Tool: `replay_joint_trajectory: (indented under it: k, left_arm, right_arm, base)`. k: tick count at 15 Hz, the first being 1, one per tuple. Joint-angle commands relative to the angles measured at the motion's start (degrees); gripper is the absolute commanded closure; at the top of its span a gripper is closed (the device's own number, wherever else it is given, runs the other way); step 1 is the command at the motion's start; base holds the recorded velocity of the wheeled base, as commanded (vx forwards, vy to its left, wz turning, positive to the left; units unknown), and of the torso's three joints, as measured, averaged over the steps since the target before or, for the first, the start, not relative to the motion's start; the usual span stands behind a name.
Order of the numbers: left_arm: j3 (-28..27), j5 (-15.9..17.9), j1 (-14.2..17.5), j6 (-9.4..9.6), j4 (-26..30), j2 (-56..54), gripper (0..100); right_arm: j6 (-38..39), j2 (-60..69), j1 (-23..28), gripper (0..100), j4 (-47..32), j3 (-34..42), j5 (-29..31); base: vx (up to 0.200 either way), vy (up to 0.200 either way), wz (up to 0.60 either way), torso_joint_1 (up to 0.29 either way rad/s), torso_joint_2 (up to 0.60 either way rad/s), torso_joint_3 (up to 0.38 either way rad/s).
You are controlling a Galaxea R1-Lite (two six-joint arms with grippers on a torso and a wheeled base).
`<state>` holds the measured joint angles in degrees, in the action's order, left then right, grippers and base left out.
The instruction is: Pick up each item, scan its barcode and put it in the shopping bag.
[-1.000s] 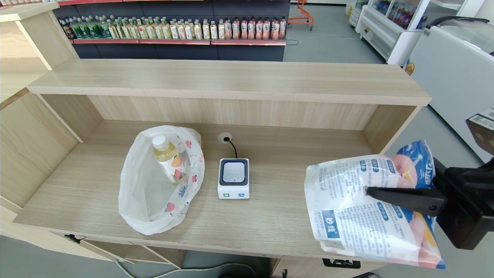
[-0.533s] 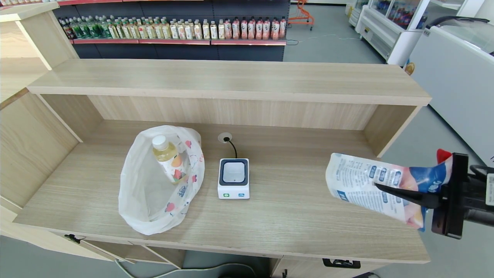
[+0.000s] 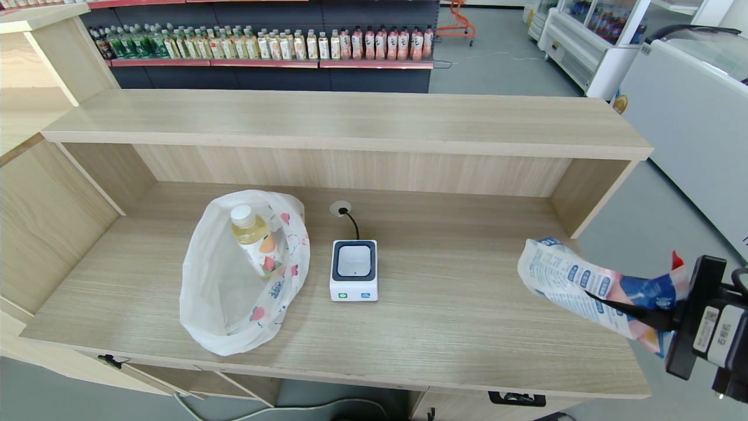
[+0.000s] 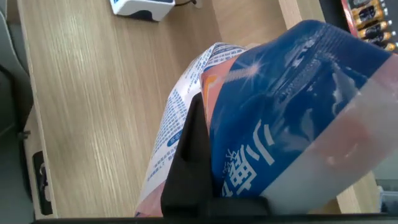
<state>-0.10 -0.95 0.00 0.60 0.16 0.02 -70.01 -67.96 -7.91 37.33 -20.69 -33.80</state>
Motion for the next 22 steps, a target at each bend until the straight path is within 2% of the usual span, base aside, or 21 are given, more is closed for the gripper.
replay_joint_trajectory:
  k: [1,3,10,18,22]
  left_arm:
    - [0.0,0.0,0.0,0.02,0.0,0.0,0]
    - [0.0,0.0,0.0,-0.07,0.0,0.0,0]
    - [0.1,0.0,0.0,0.02,0.0,0.0,0]
    - [0.0,0.0,0.0,0.02,0.0,0.0,0]
    - [0.0,0.0,0.1,0.19,0.0,0.0,0]
  right_arm:
    - [-0.1,1.8,-2.2,100,0.1,0.9,0.6]
    - [-1.3,1.3,-4.6,100,0.0,-1.1,1.2]
    - [-1.6,-0.8,-6.9,100,-0.1,-2.2,3.2]
    - [-0.1,-9.0,-6.9,100,-0.1,-8.7,2.2]
    - [1.0,-14.1,-5.5,100,0.2,-11.3,-1.7]
  base:
    - [0.000,0.000,0.00,0.000,0.00,0.000]
    - [0.000,0.000,0.00,0.000,0.00,0.000]
    - [0.000,0.000,0.00,0.000,0.00,0.000]
    - [0.000,0.200,0.00,0.004,0.00,0.006]
    - [0.000,0.150,0.00,0.004,0.00,0.003]
